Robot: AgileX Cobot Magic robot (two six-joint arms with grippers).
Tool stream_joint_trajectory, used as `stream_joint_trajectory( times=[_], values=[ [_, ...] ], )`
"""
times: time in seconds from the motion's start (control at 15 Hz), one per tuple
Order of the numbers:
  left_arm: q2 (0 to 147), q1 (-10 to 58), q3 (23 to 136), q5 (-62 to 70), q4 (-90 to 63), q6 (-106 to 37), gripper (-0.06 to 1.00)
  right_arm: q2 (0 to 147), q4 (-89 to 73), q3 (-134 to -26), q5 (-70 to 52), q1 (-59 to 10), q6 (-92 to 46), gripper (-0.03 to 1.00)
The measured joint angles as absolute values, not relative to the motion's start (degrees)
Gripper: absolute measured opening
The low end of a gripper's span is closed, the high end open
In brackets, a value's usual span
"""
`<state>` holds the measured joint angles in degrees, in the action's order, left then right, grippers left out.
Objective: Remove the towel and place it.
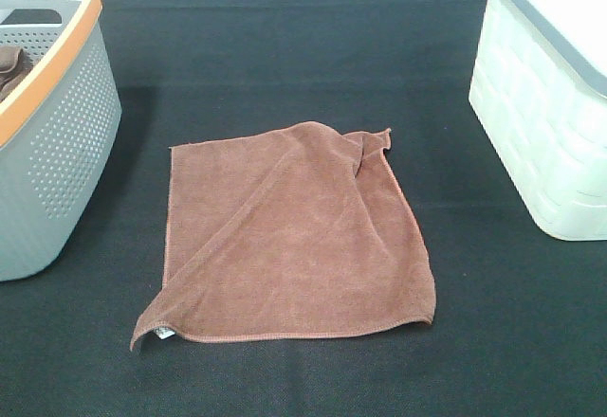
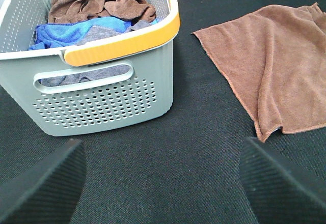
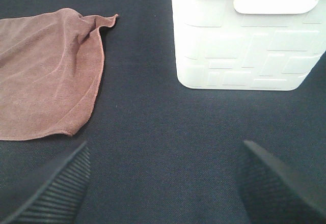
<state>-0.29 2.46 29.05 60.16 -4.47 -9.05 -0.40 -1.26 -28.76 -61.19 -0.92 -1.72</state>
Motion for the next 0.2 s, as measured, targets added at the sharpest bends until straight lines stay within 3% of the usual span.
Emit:
stream_joint_trajectory(
  times=[0.2],
  values=[
    [-0.29,2.46,29.05,60.16,-4.47,-9.05,0.79,-0.40,-1.26,-28.76,-61.19,-0.92,-1.72,0.74]
  ],
)
